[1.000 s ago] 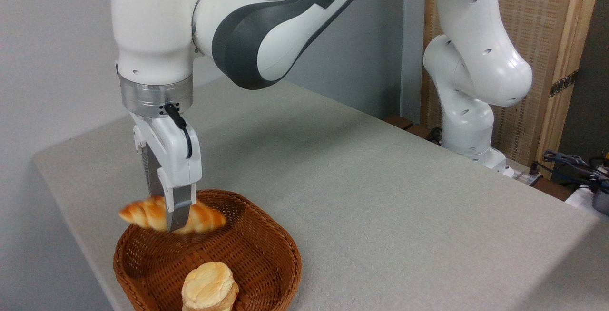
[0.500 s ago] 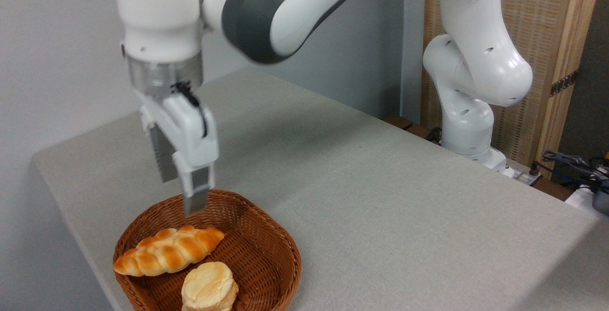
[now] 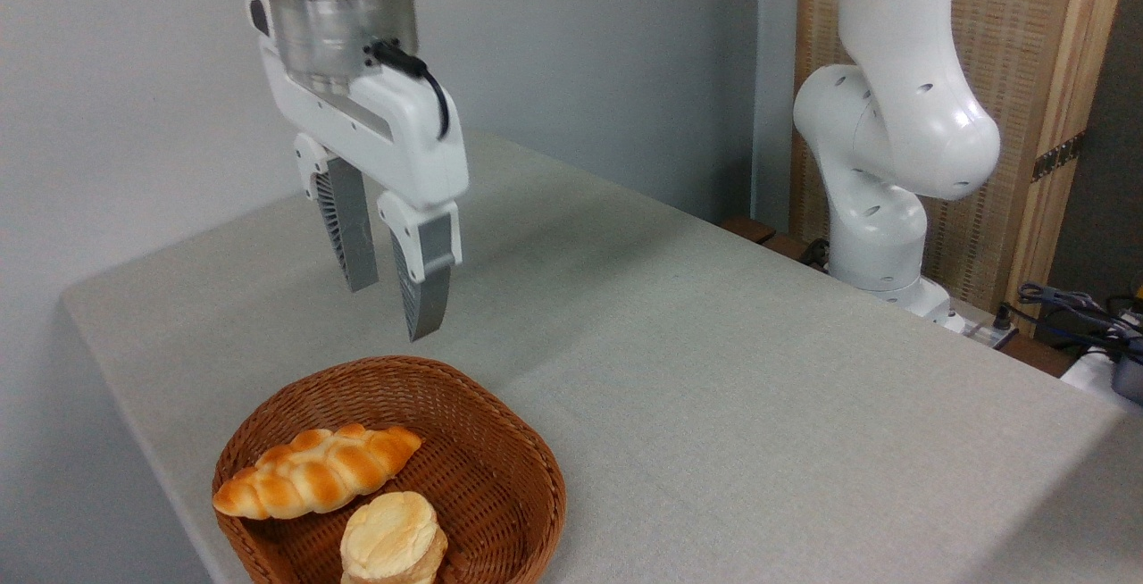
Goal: Put bread into the basket
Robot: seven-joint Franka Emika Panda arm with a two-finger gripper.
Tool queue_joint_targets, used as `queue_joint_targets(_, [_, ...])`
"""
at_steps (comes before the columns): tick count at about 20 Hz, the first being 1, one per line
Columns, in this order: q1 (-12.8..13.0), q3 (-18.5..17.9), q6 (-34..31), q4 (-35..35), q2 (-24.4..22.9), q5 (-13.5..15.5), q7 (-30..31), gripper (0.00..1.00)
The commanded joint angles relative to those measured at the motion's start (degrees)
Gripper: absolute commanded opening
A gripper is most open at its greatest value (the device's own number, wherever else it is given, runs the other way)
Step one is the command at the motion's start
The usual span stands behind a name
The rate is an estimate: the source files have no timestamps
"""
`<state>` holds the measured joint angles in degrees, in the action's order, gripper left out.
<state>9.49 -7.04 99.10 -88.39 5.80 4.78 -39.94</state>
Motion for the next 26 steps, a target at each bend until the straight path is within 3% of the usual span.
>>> queue_joint_targets(1, [-1.4, 1.5, -2.6, -1.4, -3.2, -2.6, 1.6, 1.00])
queue_joint_targets(6, [-1.9, 2.4, -1.9, -7.4, -7.4, -2.8, 0.5, 1.00])
queue_joint_targets(12, [-3.2, 3.3, -2.2, -9.3, -8.7, -2.4, -0.9, 1.00])
queue_joint_targets(26, [-3.2, 3.5, -7.5, -5.3, -7.6, -2.4, 1.6, 1.00])
